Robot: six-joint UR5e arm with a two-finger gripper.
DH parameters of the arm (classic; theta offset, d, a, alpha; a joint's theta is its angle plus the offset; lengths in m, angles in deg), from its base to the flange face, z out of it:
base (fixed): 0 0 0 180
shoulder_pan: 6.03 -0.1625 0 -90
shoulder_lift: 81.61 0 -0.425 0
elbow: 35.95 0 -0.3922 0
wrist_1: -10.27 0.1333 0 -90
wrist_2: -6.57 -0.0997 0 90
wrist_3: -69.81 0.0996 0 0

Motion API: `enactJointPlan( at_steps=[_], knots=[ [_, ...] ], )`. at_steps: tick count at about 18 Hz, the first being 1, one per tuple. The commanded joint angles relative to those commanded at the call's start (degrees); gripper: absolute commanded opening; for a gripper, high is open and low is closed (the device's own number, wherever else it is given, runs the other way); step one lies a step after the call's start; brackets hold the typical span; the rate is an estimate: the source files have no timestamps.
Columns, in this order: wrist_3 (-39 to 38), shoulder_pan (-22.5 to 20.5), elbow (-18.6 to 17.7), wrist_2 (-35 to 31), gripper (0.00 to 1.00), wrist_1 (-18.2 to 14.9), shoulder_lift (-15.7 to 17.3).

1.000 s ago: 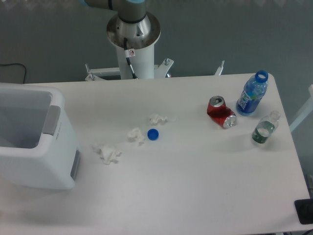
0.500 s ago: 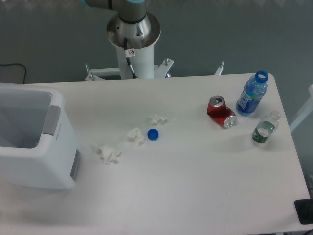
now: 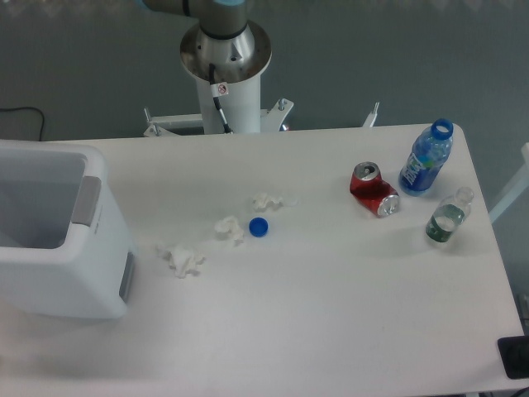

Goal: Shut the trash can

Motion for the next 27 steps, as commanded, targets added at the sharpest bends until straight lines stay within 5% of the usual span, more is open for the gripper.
enactJointPlan(
  at_steps=[11, 27],
  knots=[
    [-0.09, -0.18, -0.35, 0.26, 0.25, 0.00, 3.69],
    [-2.29, 1.93, 3.52, 0.09, 0.24, 0.44, -2.37]
  ],
)
